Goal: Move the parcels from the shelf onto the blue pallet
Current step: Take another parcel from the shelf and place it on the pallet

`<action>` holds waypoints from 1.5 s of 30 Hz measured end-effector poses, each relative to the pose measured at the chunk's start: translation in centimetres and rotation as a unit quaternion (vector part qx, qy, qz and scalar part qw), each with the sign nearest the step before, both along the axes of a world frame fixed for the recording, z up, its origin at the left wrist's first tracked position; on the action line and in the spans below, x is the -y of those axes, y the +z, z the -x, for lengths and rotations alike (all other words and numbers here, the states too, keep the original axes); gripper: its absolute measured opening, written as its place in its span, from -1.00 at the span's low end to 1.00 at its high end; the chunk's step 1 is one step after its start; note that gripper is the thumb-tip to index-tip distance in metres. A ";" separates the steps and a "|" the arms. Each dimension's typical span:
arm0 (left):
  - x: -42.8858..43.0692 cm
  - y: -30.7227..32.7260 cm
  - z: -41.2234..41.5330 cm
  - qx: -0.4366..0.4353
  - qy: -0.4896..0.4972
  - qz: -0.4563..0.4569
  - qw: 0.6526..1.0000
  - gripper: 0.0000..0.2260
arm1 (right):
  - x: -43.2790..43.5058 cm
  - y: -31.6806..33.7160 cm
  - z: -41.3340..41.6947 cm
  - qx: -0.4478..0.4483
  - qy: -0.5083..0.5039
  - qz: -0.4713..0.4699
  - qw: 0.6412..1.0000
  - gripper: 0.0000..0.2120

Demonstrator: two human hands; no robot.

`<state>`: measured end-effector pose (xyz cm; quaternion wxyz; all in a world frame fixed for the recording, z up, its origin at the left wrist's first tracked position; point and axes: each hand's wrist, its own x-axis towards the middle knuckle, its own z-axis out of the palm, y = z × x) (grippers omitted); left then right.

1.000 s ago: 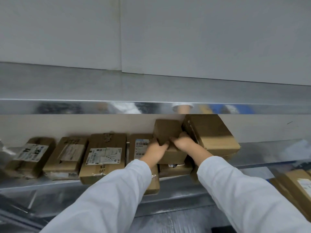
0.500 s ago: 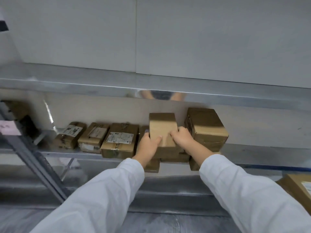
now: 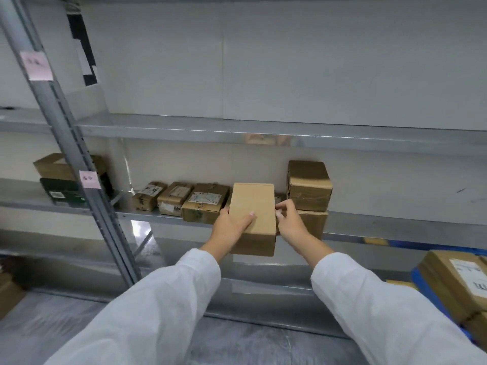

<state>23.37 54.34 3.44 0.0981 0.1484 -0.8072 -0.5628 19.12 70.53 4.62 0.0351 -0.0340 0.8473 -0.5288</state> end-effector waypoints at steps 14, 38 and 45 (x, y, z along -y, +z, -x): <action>0.3 0.1 -5.3 -0.044 -0.035 -0.028 0.998 -0.62 | -1.8 0.1 -5.8 0.198 0.029 0.215 0.956 -0.27; 2.0 -0.6 -8.3 0.054 -0.093 -0.285 0.952 -0.48 | -1.9 -0.6 -7.0 0.251 0.056 0.196 0.946 -0.56; 3.4 -1.4 -8.3 -0.063 -0.065 -0.174 0.980 -0.64 | -1.5 -0.8 -6.5 0.209 0.037 0.186 0.959 -0.34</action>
